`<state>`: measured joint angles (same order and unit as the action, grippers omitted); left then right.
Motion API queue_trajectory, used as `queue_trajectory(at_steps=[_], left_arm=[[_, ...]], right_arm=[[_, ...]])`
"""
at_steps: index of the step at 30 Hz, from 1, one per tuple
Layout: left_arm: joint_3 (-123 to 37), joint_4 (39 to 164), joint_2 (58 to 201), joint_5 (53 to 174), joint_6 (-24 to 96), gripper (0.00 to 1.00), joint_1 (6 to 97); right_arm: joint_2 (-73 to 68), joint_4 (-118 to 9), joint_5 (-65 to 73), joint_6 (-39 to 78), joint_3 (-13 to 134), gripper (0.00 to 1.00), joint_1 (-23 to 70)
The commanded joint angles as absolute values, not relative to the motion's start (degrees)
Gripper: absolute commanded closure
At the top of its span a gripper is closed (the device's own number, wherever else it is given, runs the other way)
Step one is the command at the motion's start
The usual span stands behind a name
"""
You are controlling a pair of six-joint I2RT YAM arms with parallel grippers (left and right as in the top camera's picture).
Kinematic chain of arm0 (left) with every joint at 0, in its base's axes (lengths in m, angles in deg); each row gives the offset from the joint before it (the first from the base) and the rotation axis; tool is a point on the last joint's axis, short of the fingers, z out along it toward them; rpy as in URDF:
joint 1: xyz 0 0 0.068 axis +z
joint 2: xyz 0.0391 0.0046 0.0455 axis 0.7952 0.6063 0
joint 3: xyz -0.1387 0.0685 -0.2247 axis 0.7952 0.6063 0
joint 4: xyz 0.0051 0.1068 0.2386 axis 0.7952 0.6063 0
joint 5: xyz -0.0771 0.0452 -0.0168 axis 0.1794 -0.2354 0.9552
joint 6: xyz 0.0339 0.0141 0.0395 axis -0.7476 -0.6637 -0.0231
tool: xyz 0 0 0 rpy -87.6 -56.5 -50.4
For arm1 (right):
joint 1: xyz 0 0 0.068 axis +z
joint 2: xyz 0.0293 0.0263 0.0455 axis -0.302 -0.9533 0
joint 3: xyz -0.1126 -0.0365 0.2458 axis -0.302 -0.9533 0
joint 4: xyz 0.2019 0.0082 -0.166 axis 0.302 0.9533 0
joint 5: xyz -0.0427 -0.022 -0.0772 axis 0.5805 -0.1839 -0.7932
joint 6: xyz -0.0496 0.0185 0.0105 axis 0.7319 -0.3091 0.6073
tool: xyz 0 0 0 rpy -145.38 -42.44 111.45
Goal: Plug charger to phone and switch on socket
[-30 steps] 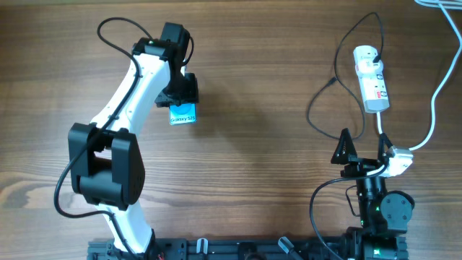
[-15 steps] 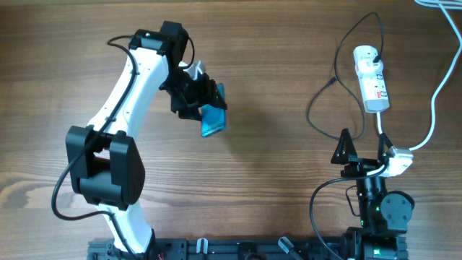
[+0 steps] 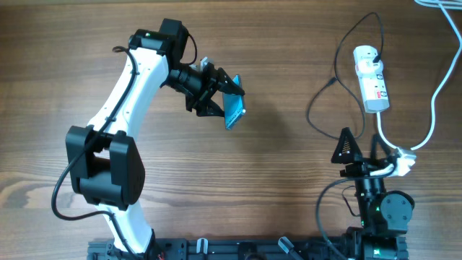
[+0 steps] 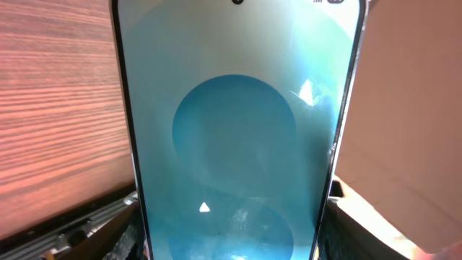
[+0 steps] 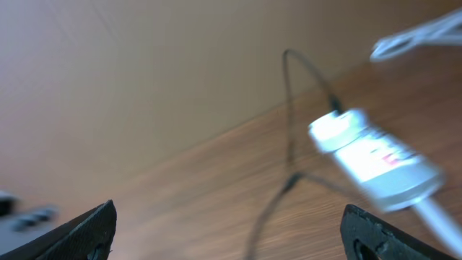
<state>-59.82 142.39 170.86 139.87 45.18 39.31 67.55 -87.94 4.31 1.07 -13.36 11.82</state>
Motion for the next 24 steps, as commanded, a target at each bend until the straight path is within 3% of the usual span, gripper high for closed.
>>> queue_trajectory(at_steps=[1,5,8,10,11,13,14,19,20,21,24], left_arm=[[-61.32,142.39,170.75,147.10,47.05,0.60,39.40],[-61.32,142.39,170.75,149.16,47.49,0.61,39.40],[-61.32,142.35,170.75,149.12,47.47,0.61,39.40],[-61.32,141.43,170.75,148.42,47.49,0.61,39.40],[-61.32,140.88,170.75,147.78,47.51,0.61,39.40],[-61.32,138.10,170.75,146.93,47.93,0.60,39.40],[-61.32,136.40,170.75,146.93,48.50,0.60,39.40],[-61.32,130.13,170.78,142.06,53.76,0.57,39.40],[-61.32,129.36,170.78,141.03,54.35,0.57,39.40],[-61.32,128.82,170.78,140.92,54.35,0.58,39.38],[-61.32,128.88,170.78,140.92,54.57,0.58,39.38]], right_arm=[[66.89,-89.27,19.81,-25.18,-13.41,0.00,11.91],[64.81,-89.47,30.19,-25.73,-13.41,0.00,11.91],[64.31,-89.51,30.48,-37.60,-13.41,0.00,11.91],[64.27,-90.06,29.45,-38.23,-13.41,0.01,11.95],[64.27,-91.46,28.62,-35.13,-13.41,0.02,11.95],[63.94,-92.51,29.14,-29.10,-11.83,0.15,11.95],[62.82,-89.69,27.55,-24.55,-9.87,0.16,11.95],[47.87,-69.93,24.90,-0.35,7.71,0.14,11.95],[43.92,-67.37,24.92,3.62,11.66,0.06,11.97],[39.48,-64.88,24.95,6.60,16.17,0.01,12.08],[29.38,-63.57,25.60,9.74,24.21,0.01,15.36]])
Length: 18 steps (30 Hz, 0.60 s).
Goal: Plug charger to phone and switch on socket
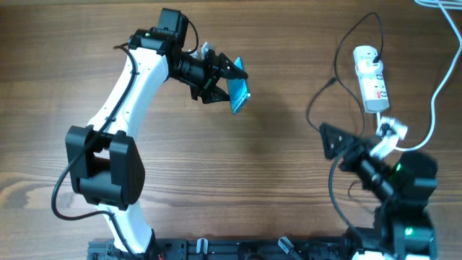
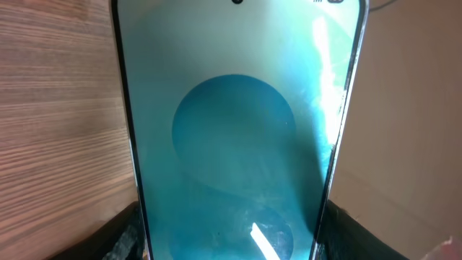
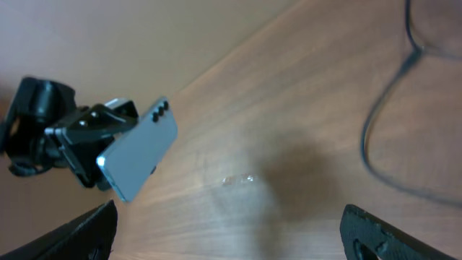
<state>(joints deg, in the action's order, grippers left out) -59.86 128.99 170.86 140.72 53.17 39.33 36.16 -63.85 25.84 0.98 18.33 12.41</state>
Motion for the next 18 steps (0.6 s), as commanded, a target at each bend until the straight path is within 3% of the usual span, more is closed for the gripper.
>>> queue_trajectory(at_steps=[1,4,11,18], left_arm=[[-61.32,129.08,170.78,140.94,54.62,0.58,39.38],[-61.32,129.17,170.78,140.94,54.79,0.58,39.40],[-61.32,129.32,170.78,140.92,54.73,0.58,39.38],[-61.32,129.78,170.78,139.19,54.73,0.57,39.38]], right_arm=[[27.18,-63.81,25.56,9.74,25.59,0.01,17.66],[22.85,-66.87,22.56,8.85,26.46,0.00,26.03],[9.56,-82.04,-6.94,1.77,26.46,0.01,53.17],[-5.04,-101.21,-12.82,-3.04,26.48,0.01,60.17]])
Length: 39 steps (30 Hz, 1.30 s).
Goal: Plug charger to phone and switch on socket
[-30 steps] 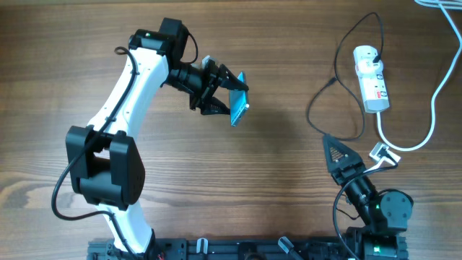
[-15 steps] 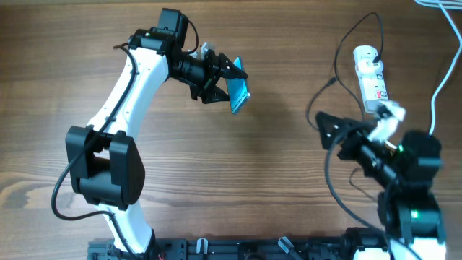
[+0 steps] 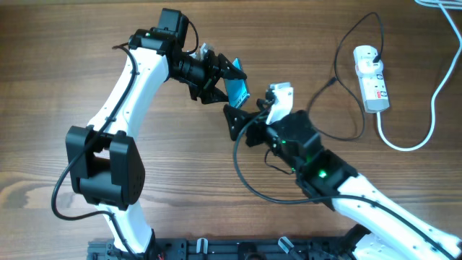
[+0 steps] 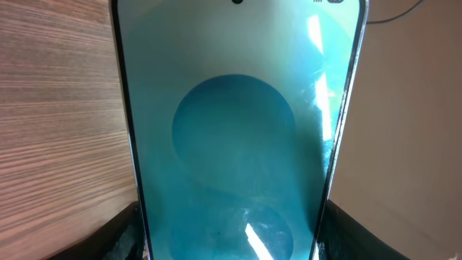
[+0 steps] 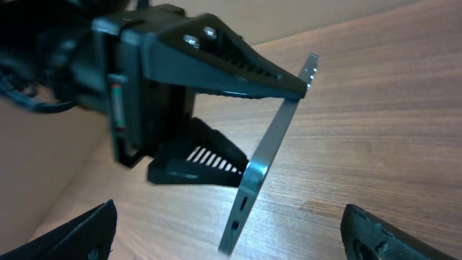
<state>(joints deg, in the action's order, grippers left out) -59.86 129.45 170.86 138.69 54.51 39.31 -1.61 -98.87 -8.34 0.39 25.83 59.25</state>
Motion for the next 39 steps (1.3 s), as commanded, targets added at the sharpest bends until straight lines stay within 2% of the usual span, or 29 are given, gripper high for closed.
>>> queue_trajectory(at_steps=[1,7,14,21,25,34,39], left_arm=[[-61.32,129.93,170.78,139.17,54.70,0.57,39.38],[-61.32,129.95,170.78,138.36,54.70,0.57,39.38],[-61.32,129.93,170.78,138.34,54.68,0.55,39.38],[-61.32,129.95,170.78,136.29,54.07,0.55,38.04],[-61.32,129.93,170.78,133.84,54.07,0.55,36.84],[-61.32,129.93,170.78,132.72,54.07,0.54,36.01],[-61.32,129.93,170.78,131.43,54.09,0.54,35.14]], right_arm=[[-5.61,-101.88,-12.95,-3.02,26.48,0.00,60.15],[-6.88,-106.45,-19.07,-3.04,26.48,0.01,60.15],[-11.77,-110.34,-18.13,-12.00,26.48,0.07,60.17],[-12.25,-112.42,-17.17,-13.29,26.48,0.17,60.15],[-12.95,-112.29,-14.77,-12.92,26.48,0.17,60.15],[-15.05,-110.91,-14.68,-13.05,26.48,0.40,60.15],[-15.42,-110.87,-14.68,-13.56,26.48,0.49,60.15]])
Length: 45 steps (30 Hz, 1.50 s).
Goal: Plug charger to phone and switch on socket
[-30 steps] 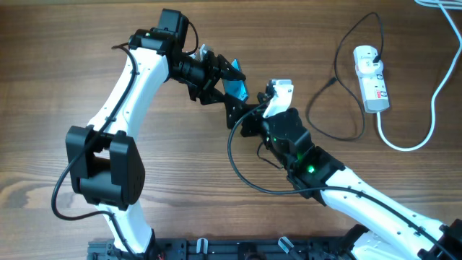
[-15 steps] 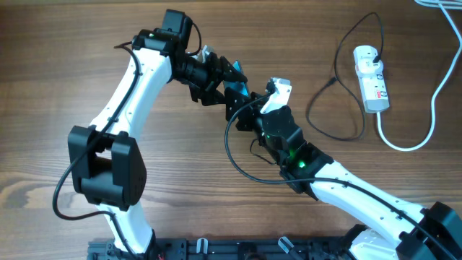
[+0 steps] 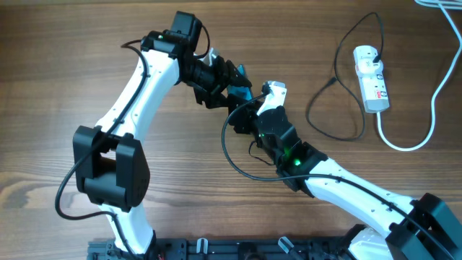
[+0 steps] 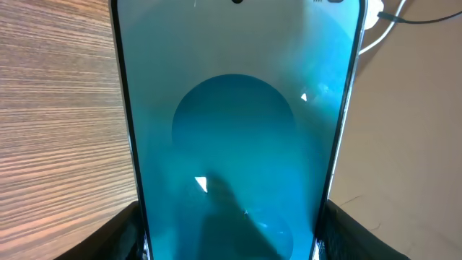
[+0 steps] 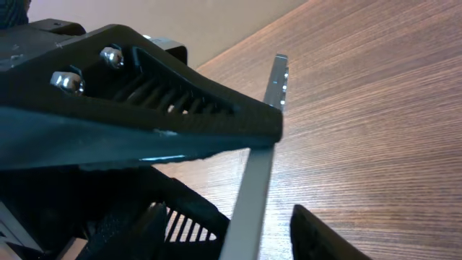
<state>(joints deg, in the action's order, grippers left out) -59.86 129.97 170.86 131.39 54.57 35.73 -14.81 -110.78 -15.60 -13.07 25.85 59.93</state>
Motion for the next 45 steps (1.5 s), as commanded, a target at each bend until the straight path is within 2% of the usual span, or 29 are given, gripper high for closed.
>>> queue_trajectory(at_steps=[1,8,21,29,34,37,39,40,41,43,45], left_arm=[[-61.32,129.93,170.78,131.43,54.07,0.54,35.14],[-61.32,129.95,170.78,130.80,54.07,0.54,35.16],[-61.32,130.35,170.78,129.51,54.07,0.53,35.14],[-61.32,130.39,170.78,129.51,54.07,0.53,35.14],[-61.32,130.41,170.78,129.51,54.07,0.49,35.14],[-61.32,130.85,170.78,129.51,54.07,0.42,35.14],[-61.32,130.85,170.78,129.53,54.09,0.32,35.18],[-61.32,130.89,170.78,129.55,54.07,0.22,35.33],[-61.32,130.96,170.78,129.55,54.09,0.17,35.62],[-61.32,131.39,170.75,129.60,54.07,0.09,37.02],[-61.32,131.48,170.71,129.58,53.85,0.04,39.20]], right_arm=[[-15.42,-110.91,-14.68,-13.58,26.48,0.50,60.15],[-15.42,-110.89,-14.62,-13.75,26.48,0.67,60.15],[-15.40,-110.69,-11.82,-15.41,26.48,0.85,60.15],[-15.03,-111.13,-11.84,-17.60,26.48,0.94,60.15],[-14.24,-111.09,-11.77,-17.62,26.48,0.95,60.15],[-13.81,-110.89,-11.60,-20.72,26.48,0.95,60.15],[-13.28,-110.87,-11.62,-22.93,26.48,0.95,60.06],[-13.04,-110.56,-11.36,-26.78,26.48,0.95,60.04],[-13.02,-110.30,-10.27,-31.13,26.46,0.95,59.97],[-13.02,-108.57,-9.61,-36.11,26.46,0.95,59.27],[-13.02,-105.01,-4.67,-45.88,26.46,0.95,56.69]])
